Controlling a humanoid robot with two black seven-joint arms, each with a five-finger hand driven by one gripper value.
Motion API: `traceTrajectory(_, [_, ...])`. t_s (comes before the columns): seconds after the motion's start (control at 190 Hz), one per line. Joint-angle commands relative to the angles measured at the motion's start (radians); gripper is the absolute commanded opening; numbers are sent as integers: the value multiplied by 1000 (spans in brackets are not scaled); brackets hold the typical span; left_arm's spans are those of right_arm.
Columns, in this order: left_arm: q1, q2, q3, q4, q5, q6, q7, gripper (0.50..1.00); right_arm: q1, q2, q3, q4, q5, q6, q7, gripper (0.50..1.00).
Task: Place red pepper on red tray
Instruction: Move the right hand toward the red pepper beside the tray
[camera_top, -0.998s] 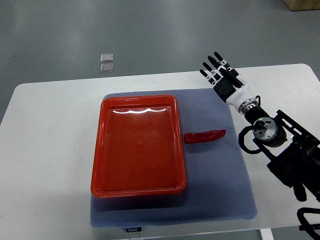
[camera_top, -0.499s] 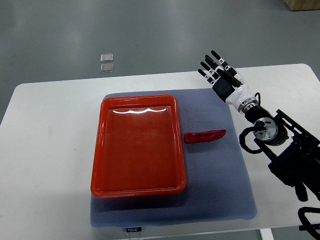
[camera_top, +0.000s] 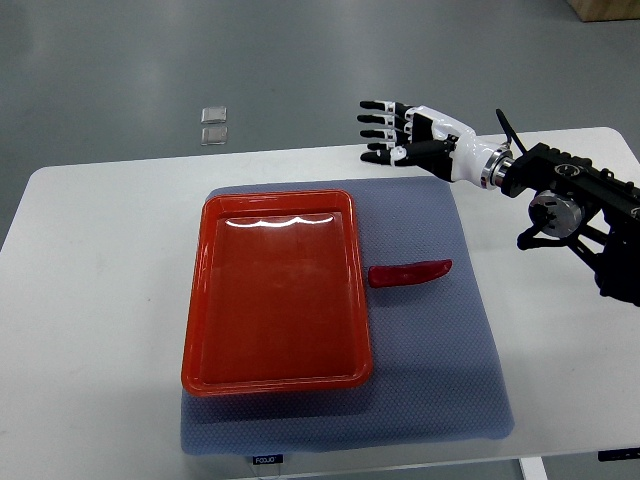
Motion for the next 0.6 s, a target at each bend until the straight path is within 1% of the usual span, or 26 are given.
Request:
traceTrajectory(0.0, [0,0,0,-1,2,-2,0,1000,151,-78,-265,80,-62,12,-52,913])
traceTrajectory(0.089, [0,0,2,-1,0,0,0,1000,260,-107,-432,152,-65,14,-88,913])
traceTrajectory(0.258, [0,0,2,-1,0,0,0,1000,388,-128,-598,253,-66,9,-135,913])
traceTrajectory(0.415, [0,0,3,1,0,0,0,1000,421,-127,-646,301,-68,-28,-147,911])
traceTrajectory(0.499, [0,0,3,1,0,0,0,1000,421,-122,-650,309,-68,-54,-166,911])
traceTrajectory(0.594, [-2,0,3,1,0,0,0,1000,418,-114,-669,307,-83,-78,-166,909])
